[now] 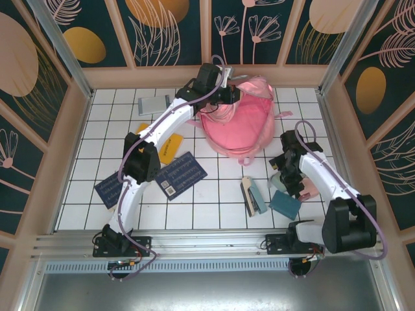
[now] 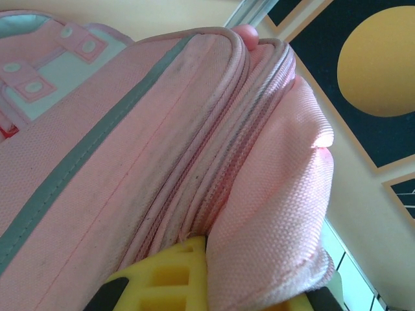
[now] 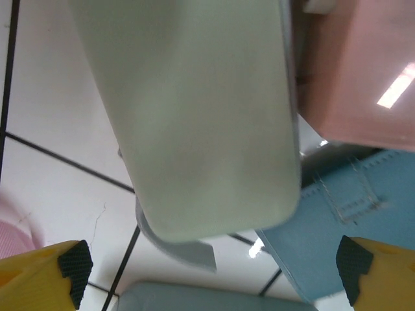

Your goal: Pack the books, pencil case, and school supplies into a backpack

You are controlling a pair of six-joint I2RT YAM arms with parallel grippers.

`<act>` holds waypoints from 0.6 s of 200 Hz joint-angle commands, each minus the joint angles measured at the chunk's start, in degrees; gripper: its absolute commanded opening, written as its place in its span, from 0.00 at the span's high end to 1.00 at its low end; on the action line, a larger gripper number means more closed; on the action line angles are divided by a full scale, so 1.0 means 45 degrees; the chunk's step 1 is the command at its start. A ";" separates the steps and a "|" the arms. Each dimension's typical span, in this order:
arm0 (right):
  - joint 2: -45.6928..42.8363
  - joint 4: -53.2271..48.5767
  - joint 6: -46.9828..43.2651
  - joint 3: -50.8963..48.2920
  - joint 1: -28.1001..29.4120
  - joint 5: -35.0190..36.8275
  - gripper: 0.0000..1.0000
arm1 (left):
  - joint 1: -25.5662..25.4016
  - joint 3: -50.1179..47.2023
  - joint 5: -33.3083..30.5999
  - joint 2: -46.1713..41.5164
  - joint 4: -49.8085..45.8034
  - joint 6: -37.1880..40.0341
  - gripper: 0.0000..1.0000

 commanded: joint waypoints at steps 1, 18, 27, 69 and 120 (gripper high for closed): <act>0.0757 0.1303 -0.0417 -0.0437 -0.0128 0.0215 0.01 | 0.0354 0.0471 -0.0447 0.0323 0.1487 -0.0111 1.00; 0.1173 0.1855 -0.0512 -0.0586 -0.0213 0.0195 0.01 | 0.0373 0.0437 -0.0530 0.0236 0.1400 -0.0013 1.00; 0.1287 0.2023 -0.0511 -0.0688 -0.0244 0.0276 0.01 | 0.0373 0.0376 -0.0557 0.0178 0.1389 0.0035 1.00; 0.1802 0.2994 -0.1088 -0.1406 -0.0762 0.0111 0.01 | 0.0373 0.0054 -0.0702 -0.0231 0.1369 0.0169 1.00; 0.1593 0.3626 -0.1660 -0.1366 -0.0851 0.0322 0.21 | 0.0378 -0.0319 -0.0765 -0.0706 0.1431 0.0182 1.00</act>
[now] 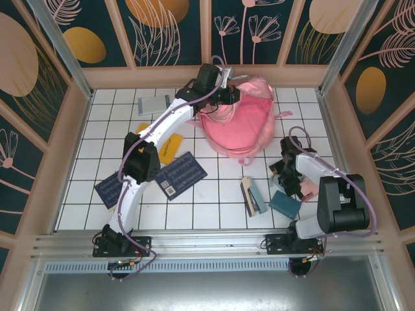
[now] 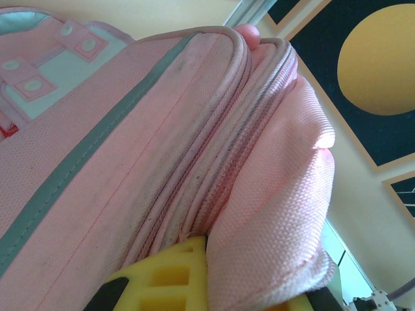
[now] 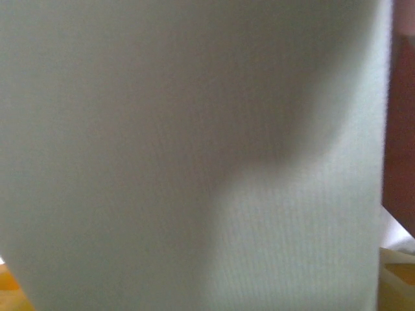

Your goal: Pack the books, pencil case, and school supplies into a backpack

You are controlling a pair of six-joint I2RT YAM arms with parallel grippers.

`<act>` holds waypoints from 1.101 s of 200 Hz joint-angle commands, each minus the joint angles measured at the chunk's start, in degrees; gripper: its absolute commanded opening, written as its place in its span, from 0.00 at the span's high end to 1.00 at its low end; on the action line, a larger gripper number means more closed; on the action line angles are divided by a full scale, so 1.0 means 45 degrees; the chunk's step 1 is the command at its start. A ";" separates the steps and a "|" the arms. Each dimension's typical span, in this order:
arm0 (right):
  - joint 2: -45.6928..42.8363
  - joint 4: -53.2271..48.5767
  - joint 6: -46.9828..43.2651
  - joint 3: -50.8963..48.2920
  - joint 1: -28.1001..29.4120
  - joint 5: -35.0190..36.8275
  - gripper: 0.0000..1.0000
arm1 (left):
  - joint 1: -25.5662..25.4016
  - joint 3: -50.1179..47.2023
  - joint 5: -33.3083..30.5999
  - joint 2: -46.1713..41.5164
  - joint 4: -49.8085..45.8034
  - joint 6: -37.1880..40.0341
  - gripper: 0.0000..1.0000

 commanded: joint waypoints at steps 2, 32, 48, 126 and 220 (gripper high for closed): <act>-0.0269 0.0347 -0.0530 0.0193 -0.0064 0.0368 0.23 | 0.0350 -0.0128 -0.0825 -0.0662 0.1332 0.0184 1.00; -0.1157 -0.0079 -0.1249 0.0909 0.0191 0.0896 0.44 | 0.0363 0.0014 -0.1438 -0.1079 0.1110 0.0534 1.00; -0.1485 -0.0659 -0.1874 0.1780 0.0854 0.1778 0.44 | 0.0368 0.0288 -0.1854 -0.1302 0.0911 0.0767 1.00; -0.2395 0.2831 -0.5697 0.3232 0.3971 -0.0995 0.45 | 0.0368 0.2875 -0.2552 -0.0951 -0.0629 0.0922 1.00; 0.5384 0.6064 -0.3859 0.8803 0.1486 -0.5869 0.48 | 0.0033 0.1068 0.0331 -0.2312 0.0886 -0.1133 1.00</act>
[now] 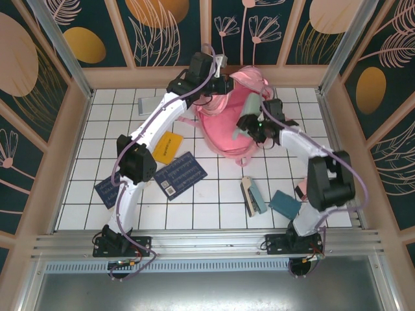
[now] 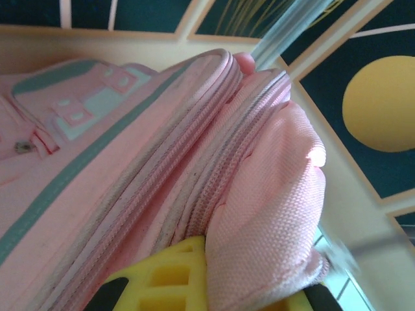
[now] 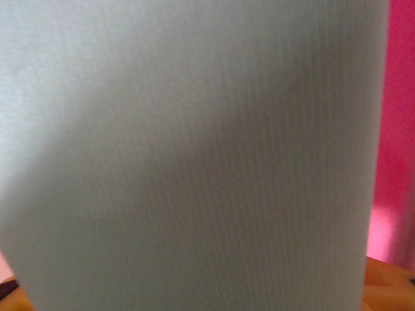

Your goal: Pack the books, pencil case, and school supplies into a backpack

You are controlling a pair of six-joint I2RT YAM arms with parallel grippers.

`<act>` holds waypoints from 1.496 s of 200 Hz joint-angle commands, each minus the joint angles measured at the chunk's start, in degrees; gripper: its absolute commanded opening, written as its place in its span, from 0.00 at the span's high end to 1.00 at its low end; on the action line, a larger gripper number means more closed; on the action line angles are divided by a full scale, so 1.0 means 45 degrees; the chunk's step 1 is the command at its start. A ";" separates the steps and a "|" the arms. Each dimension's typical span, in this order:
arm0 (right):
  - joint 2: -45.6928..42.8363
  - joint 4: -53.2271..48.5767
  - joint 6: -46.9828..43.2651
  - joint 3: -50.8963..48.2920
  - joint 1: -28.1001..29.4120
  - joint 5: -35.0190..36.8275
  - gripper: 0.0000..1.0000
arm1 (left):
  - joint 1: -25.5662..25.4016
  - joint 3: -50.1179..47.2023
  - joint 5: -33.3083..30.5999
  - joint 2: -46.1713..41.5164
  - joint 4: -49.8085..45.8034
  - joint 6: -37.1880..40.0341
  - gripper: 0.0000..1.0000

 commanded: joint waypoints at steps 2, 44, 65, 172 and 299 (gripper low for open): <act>0.1937 0.0512 0.0486 0.3124 -0.0490 -0.0994 0.47 | -0.0237 -0.0303 0.1192 -0.1746 0.2403 -0.0855 1.00; 0.5537 -0.1374 0.2331 0.7825 -0.1461 -0.0711 0.45 | -0.0707 -0.1286 0.1865 -0.2556 0.3757 -0.2094 1.00; 0.6844 -0.2003 0.2902 0.9672 -0.1596 -0.0618 0.41 | -0.0929 -0.0867 0.2097 -0.2447 0.4087 -0.2611 1.00; 0.6371 -0.3507 -0.0668 1.0974 -0.1200 0.0657 0.01 | 0.0130 -0.0270 0.1117 -0.0871 0.5142 -0.4296 1.00; -0.4063 -0.7166 -0.0209 0.0377 0.0004 0.5757 0.03 | 0.0561 0.0261 0.1186 0.0685 0.5651 -0.4439 1.00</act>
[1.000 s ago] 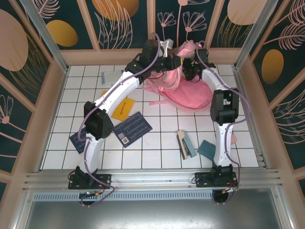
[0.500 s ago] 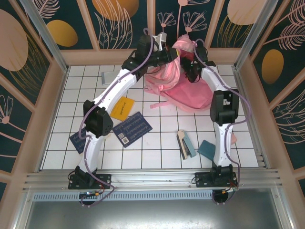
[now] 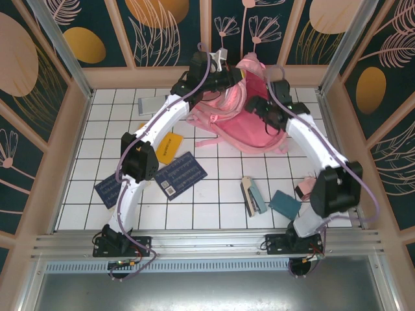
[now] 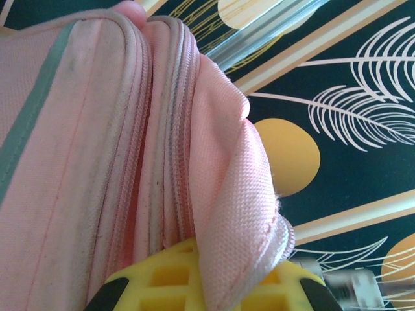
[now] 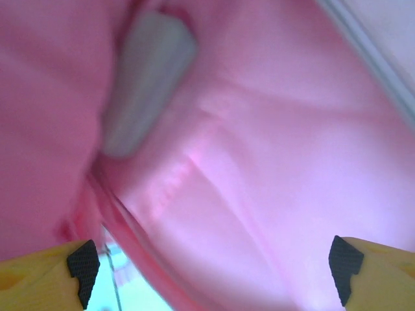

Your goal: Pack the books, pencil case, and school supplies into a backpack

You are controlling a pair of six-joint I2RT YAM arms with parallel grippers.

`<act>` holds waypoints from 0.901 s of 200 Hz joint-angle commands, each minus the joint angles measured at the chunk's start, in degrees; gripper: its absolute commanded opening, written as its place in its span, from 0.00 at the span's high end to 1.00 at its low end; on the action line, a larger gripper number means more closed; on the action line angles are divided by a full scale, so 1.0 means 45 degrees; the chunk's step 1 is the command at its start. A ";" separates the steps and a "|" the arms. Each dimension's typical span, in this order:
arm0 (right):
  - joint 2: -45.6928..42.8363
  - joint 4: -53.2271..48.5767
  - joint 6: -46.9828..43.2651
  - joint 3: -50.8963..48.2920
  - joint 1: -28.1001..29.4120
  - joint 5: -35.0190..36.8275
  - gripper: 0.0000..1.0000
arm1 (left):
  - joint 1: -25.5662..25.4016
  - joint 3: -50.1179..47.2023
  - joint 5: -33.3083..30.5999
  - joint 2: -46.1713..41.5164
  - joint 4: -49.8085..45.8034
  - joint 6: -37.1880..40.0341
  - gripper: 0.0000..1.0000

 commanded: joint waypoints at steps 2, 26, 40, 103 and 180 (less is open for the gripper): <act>-0.1772 -0.2505 0.1252 -0.1851 -0.0438 0.0738 0.03 | 0.0380 0.0523 -0.0859 0.0005 0.1317 0.0394 1.00; -0.2674 -0.4480 0.2309 -0.3347 -0.1822 0.1874 0.01 | 0.0381 0.0062 -0.0752 -0.0176 0.1353 0.0570 1.00; -0.3008 -0.4825 0.2536 -0.4242 -0.2719 0.2526 0.01 | 0.0385 -0.0377 -0.0680 -0.0369 0.1525 0.0583 1.00; -0.3233 -0.4056 0.3372 -0.6485 -0.6289 0.3980 0.01 | 0.0380 -0.0555 -0.0301 -0.0600 0.1258 0.0716 1.00; -0.4125 -0.0521 0.1237 -0.8498 -0.7968 -0.0137 0.01 | 0.0381 -0.0954 0.0055 -0.0831 0.1408 0.0141 1.00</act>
